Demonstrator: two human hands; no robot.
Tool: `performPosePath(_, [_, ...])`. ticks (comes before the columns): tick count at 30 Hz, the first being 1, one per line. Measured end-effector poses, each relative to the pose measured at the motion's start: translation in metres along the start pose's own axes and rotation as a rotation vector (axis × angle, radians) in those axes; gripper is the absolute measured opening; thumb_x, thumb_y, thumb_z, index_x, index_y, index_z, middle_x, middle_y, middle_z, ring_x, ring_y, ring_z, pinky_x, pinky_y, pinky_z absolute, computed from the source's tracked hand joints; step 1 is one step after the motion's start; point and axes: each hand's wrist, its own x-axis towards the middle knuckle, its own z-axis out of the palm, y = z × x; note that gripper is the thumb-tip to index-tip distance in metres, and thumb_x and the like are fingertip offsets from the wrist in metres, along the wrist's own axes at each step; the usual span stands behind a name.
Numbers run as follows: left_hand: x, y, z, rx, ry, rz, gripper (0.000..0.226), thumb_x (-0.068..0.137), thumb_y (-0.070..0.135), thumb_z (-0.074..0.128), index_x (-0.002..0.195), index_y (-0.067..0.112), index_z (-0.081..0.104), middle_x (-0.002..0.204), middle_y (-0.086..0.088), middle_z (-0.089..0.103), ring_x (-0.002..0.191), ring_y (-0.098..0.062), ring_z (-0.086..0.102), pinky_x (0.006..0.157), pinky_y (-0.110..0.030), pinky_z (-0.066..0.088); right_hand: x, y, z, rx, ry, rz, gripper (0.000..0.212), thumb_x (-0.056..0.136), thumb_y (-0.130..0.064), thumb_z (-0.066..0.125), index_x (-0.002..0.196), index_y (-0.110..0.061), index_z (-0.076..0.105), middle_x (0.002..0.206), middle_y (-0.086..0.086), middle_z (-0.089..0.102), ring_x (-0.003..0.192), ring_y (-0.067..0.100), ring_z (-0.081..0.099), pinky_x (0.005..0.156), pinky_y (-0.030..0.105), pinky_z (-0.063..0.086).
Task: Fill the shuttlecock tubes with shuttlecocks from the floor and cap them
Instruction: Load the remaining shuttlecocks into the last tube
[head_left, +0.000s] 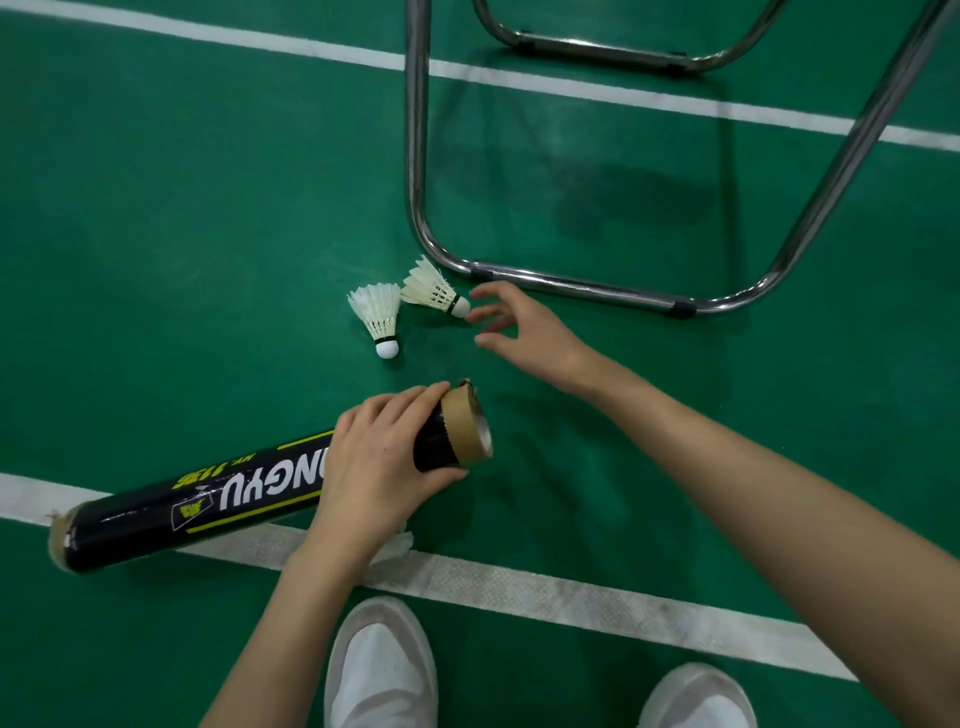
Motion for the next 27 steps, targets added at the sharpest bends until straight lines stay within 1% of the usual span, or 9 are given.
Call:
performPosePath(7, [-0.002, -0.02, -0.008, 0.005, 0.044, -0.052, 0.087, 0.049, 0.043, 0.085, 0.127, 0.022, 0.053, 0.117, 0.004, 0.062, 0.098, -0.024, 0.057, 0.079, -0.039, 0.043, 0.056, -0.005, 0.008, -0.238, -0.095, -0.06, 0.055, 0.086, -0.005, 0.058, 0.135, -0.015, 0.036, 0.14, 0.002, 0.046, 0.127, 0.016, 0.044, 0.104, 0.024, 0.033])
performPosePath(10, [-0.004, -0.029, -0.011, 0.003, 0.042, -0.077, 0.087, 0.05, 0.044, 0.085, 0.127, 0.022, 0.052, 0.117, 0.005, 0.062, 0.099, -0.023, 0.056, 0.08, -0.038, 0.042, 0.076, -0.012, 0.013, -0.262, -0.097, -0.05, 0.065, 0.085, -0.002, 0.058, 0.14, -0.017, 0.028, 0.147, 0.0, 0.038, 0.132, 0.017, 0.037, 0.105, 0.027, 0.033])
performPosePath(12, [-0.006, -0.034, -0.013, 0.002, 0.047, -0.085, 0.087, 0.05, 0.045, 0.084, 0.127, 0.021, 0.052, 0.117, 0.005, 0.062, 0.099, -0.022, 0.057, 0.08, -0.038, 0.043, 0.086, -0.016, 0.017, -0.245, -0.106, -0.033, 0.069, 0.084, 0.002, 0.054, 0.142, -0.017, 0.023, 0.149, -0.003, 0.034, 0.13, 0.017, 0.04, 0.099, 0.029, 0.04])
performPosePath(14, [-0.008, -0.037, -0.015, -0.003, 0.056, -0.093, 0.087, 0.05, 0.045, 0.084, 0.127, 0.021, 0.053, 0.117, 0.005, 0.062, 0.098, -0.021, 0.057, 0.08, -0.038, 0.043, 0.095, -0.017, 0.022, -0.239, -0.117, -0.016, 0.07, 0.082, 0.007, 0.05, 0.142, -0.017, 0.022, 0.15, -0.006, 0.033, 0.125, 0.019, 0.044, 0.083, 0.031, 0.049])
performPosePath(16, [-0.008, -0.041, -0.016, -0.003, 0.057, -0.1, 0.086, 0.049, 0.044, 0.084, 0.126, 0.021, 0.053, 0.116, 0.006, 0.062, 0.098, -0.021, 0.057, 0.08, -0.038, 0.043, 0.102, -0.014, 0.025, -0.253, -0.133, -0.003, 0.07, 0.081, 0.011, 0.047, 0.141, -0.017, 0.023, 0.15, -0.008, 0.032, 0.125, 0.019, 0.043, 0.065, 0.024, 0.048])
performPosePath(18, [-0.006, -0.044, -0.016, -0.001, 0.058, -0.104, 0.087, 0.049, 0.045, 0.085, 0.126, 0.022, 0.053, 0.116, 0.006, 0.063, 0.097, -0.022, 0.058, 0.08, -0.038, 0.044, 0.109, -0.009, 0.028, -0.257, -0.155, 0.003, 0.072, 0.08, 0.014, 0.044, 0.141, -0.018, 0.023, 0.15, -0.008, 0.032, 0.127, 0.019, 0.039, 0.062, 0.019, 0.043])
performPosePath(21, [-0.002, -0.048, -0.016, -0.005, 0.064, -0.114, 0.086, 0.049, 0.045, 0.085, 0.126, 0.021, 0.053, 0.115, 0.005, 0.063, 0.097, -0.022, 0.058, 0.079, -0.038, 0.043, 0.118, -0.005, 0.027, -0.336, -0.103, -0.033, 0.073, 0.077, 0.018, 0.042, 0.14, -0.018, 0.025, 0.143, -0.002, 0.04, 0.128, 0.02, 0.03, 0.083, 0.025, 0.038])
performPosePath(23, [0.0, -0.049, -0.017, -0.005, 0.069, -0.121, 0.086, 0.049, 0.045, 0.085, 0.126, 0.021, 0.053, 0.116, 0.005, 0.063, 0.098, -0.021, 0.057, 0.079, -0.036, 0.042, 0.12, -0.004, 0.024, -0.404, -0.038, -0.073, 0.068, 0.078, 0.016, 0.043, 0.137, -0.016, 0.032, 0.13, 0.003, 0.047, 0.121, 0.021, 0.032, 0.092, 0.03, 0.035])
performPosePath(27, [0.003, -0.05, -0.015, -0.002, 0.068, -0.126, 0.086, 0.049, 0.044, 0.085, 0.125, 0.02, 0.054, 0.116, 0.004, 0.063, 0.098, -0.023, 0.058, 0.079, -0.037, 0.042, 0.116, 0.006, 0.016, -0.556, 0.006, -0.085, 0.038, 0.085, 0.006, 0.051, 0.119, -0.012, 0.052, 0.104, -0.001, 0.044, 0.107, 0.016, 0.035, 0.086, 0.027, 0.032])
